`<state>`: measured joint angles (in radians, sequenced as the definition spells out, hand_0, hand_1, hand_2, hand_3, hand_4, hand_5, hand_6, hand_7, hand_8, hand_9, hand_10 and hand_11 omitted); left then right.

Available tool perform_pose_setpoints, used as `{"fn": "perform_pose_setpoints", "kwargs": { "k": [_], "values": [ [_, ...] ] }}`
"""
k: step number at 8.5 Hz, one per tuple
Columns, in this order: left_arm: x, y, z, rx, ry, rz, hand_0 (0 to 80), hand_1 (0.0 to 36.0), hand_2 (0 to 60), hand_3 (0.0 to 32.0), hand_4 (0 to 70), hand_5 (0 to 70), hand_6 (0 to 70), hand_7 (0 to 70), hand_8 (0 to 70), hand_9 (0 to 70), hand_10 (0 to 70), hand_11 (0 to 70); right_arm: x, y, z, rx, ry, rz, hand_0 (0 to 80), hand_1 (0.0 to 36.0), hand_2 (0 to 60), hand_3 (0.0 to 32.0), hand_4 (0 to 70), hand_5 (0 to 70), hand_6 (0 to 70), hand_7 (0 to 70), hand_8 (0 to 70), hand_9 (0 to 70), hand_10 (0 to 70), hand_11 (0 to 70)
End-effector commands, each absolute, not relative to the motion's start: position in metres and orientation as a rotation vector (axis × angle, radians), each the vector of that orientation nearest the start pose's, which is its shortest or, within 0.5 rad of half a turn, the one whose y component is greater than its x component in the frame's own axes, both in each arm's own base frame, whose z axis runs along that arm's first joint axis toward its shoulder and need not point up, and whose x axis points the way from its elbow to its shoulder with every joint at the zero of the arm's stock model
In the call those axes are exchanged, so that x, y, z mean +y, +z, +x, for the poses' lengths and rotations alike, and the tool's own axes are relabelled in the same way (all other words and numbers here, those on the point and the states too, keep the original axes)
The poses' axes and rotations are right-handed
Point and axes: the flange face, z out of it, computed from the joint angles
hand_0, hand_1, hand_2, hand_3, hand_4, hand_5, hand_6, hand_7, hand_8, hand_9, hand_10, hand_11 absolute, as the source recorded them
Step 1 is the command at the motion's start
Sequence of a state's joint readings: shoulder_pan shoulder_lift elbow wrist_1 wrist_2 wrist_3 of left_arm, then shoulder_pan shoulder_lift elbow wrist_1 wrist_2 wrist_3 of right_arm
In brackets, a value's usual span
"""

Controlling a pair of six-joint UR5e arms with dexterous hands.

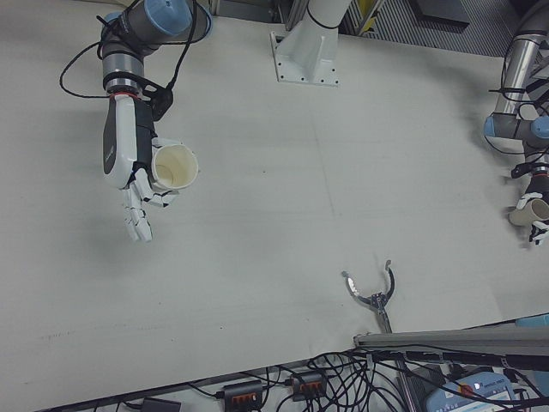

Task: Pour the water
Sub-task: 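Hold the cups apart, left hand moving out of view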

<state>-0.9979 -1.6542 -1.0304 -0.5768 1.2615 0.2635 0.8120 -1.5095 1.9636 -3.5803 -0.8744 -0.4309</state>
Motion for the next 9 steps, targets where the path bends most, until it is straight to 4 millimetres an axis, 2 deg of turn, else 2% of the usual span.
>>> {"fn": "perform_pose_setpoints", "kwargs": {
  "k": [1,3,4,5,6,7,8,9],
  "values": [
    [-0.5043,0.8465,0.1360,2.135,-1.838,-0.044,52.1,30.3,60.0,0.0,34.2,64.0,13.8,29.0,8.6,15.4,8.7,14.5,-0.4666,0.5132,-0.1719,2.472,-2.410,-0.446,47.3,18.7,32.3,0.0,16.2,58.9,5.7,12.6,4.2,9.0,5.0,8.6],
    [-0.5046,0.8457,0.1352,2.145,-1.833,-0.045,52.5,29.5,60.0,0.0,33.5,63.2,13.7,28.8,8.6,15.1,8.4,14.2,-0.4664,0.5139,-0.1726,2.472,-2.412,-0.449,47.4,18.7,32.2,0.0,16.0,58.9,5.8,12.9,4.3,9.2,5.1,8.8],
    [-0.5048,0.8454,0.1353,2.148,-1.831,-0.046,53.5,26.0,45.4,0.0,30.3,48.9,11.8,23.4,6.2,11.2,7.7,13.1,-0.4664,0.5139,-0.1726,2.472,-2.412,-0.449,47.3,18.9,32.8,0.0,16.0,59.1,5.9,13.0,4.6,9.5,5.3,9.0],
    [-0.5042,0.8457,0.1351,2.150,-1.827,-0.047,54.8,23.1,26.5,0.0,25.5,24.9,8.4,14.1,2.5,4.5,6.1,11.0,-0.4660,0.5132,-0.1732,2.474,-2.411,-0.446,47.5,19.0,32.9,0.0,16.0,59.3,5.9,13.0,4.6,9.6,5.3,9.0],
    [-0.5020,0.8482,0.1337,2.146,-1.828,-0.044,54.9,19.4,7.8,0.0,16.8,8.5,4.4,6.2,0.0,0.0,4.0,8.0,-0.4661,0.5138,-0.1733,2.473,-2.413,-0.447,47.5,19.0,32.8,0.0,16.0,59.3,5.8,12.9,4.4,9.3,5.3,9.0],
    [-0.4989,0.8506,0.1317,2.146,-1.828,-0.044,54.3,16.5,0.0,9.6,8.4,0.8,0.3,2.2,0.0,0.0,2.9,6.5,-0.4661,0.5139,-0.1733,2.473,-2.413,-0.447,47.5,19.1,33.1,0.0,16.1,59.2,5.8,12.9,4.5,9.4,5.3,9.0],
    [-0.4977,0.8516,0.1298,2.149,-1.829,-0.042,54.1,15.4,0.0,16.4,5.8,0.0,0.0,0.3,0.0,0.0,2.6,6.0,-0.4669,0.5111,-0.1750,2.478,-2.406,-0.441,47.5,19.1,33.0,0.0,15.9,58.9,5.8,13.0,4.5,9.4,5.3,9.1],
    [-0.4970,0.8522,0.1293,2.149,-1.829,-0.041,53.4,14.1,0.0,19.2,4.7,0.0,0.0,0.0,0.0,0.0,2.3,5.5,-0.4678,0.5103,-0.1758,2.479,-2.404,-0.440,47.5,19.1,33.0,0.0,15.9,58.8,5.8,12.9,4.6,9.5,5.3,9.2]
  ]
}}
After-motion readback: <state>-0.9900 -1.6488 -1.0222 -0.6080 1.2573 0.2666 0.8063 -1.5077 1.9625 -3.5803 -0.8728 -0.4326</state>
